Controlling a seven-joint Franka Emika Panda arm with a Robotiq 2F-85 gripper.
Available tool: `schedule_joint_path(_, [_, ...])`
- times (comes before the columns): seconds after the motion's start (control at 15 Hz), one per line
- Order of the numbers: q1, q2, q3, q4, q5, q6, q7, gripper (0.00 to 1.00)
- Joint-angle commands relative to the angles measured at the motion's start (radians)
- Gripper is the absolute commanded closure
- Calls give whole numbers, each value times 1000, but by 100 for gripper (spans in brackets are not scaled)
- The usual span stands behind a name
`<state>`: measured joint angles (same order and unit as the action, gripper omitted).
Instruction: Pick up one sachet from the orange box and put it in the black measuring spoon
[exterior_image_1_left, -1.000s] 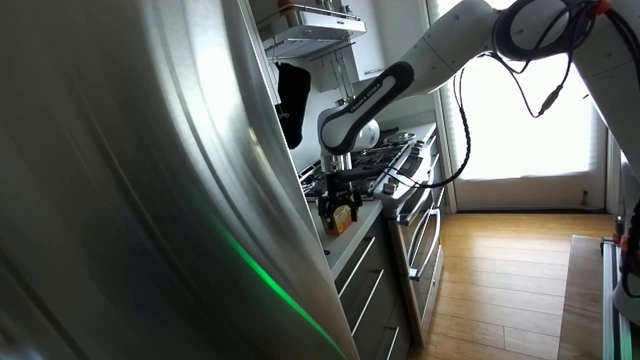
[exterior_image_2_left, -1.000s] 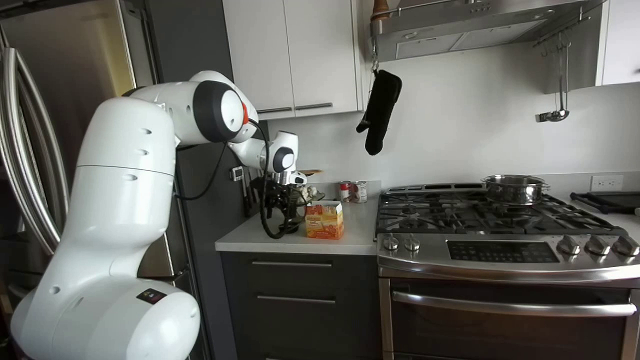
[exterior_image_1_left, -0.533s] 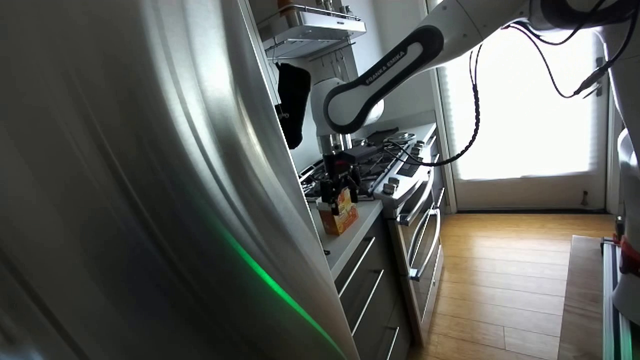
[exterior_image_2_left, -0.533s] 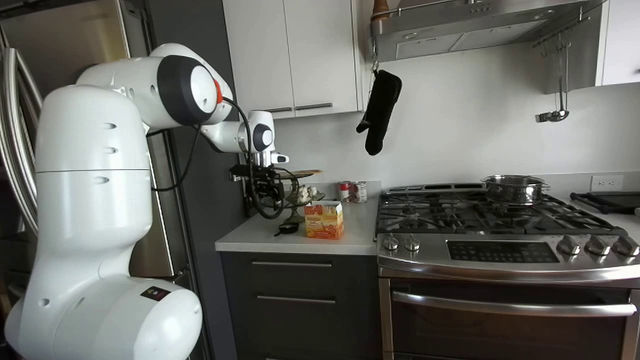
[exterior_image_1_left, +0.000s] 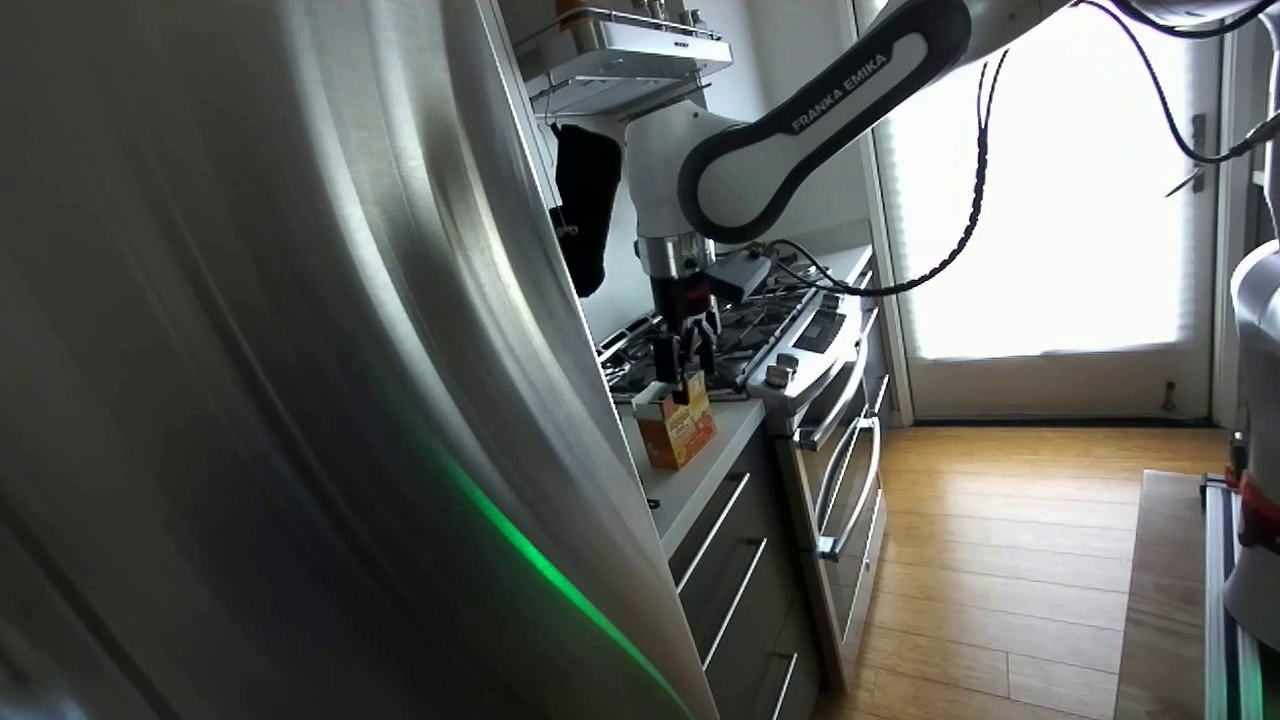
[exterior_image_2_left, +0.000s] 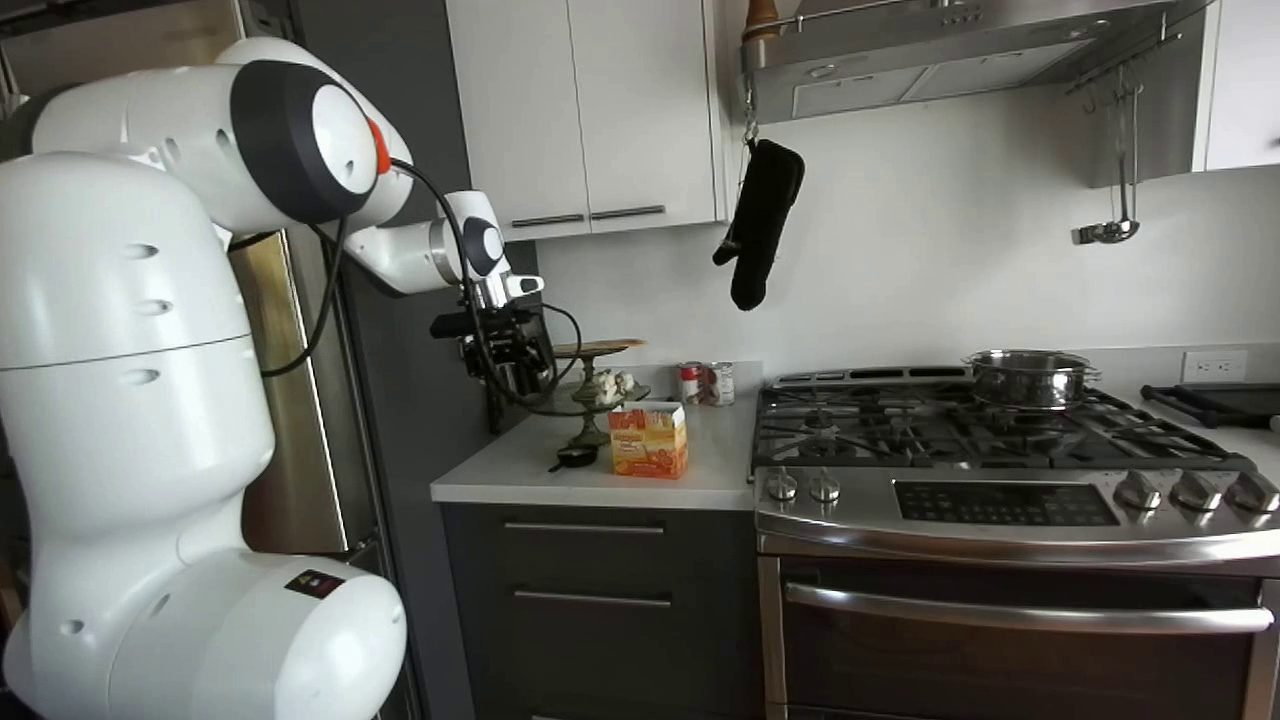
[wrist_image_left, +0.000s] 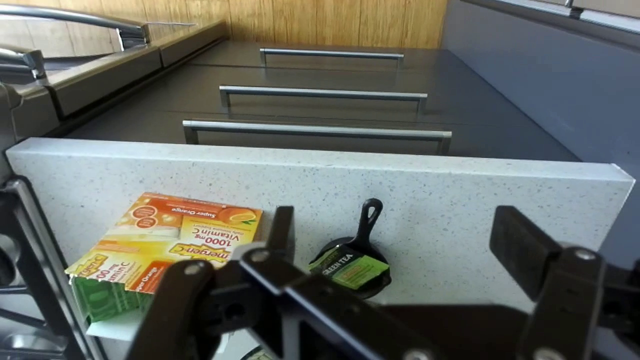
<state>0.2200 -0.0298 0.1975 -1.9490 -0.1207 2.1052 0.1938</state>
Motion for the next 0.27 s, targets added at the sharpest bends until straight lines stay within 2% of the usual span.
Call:
schedule_joint_path(0.0, [-5, -5, 9, -5, -3, 1, -5, 0])
schedule_joint_path(0.2, [-6, -9, 9, -14, -7, 9, -15, 0])
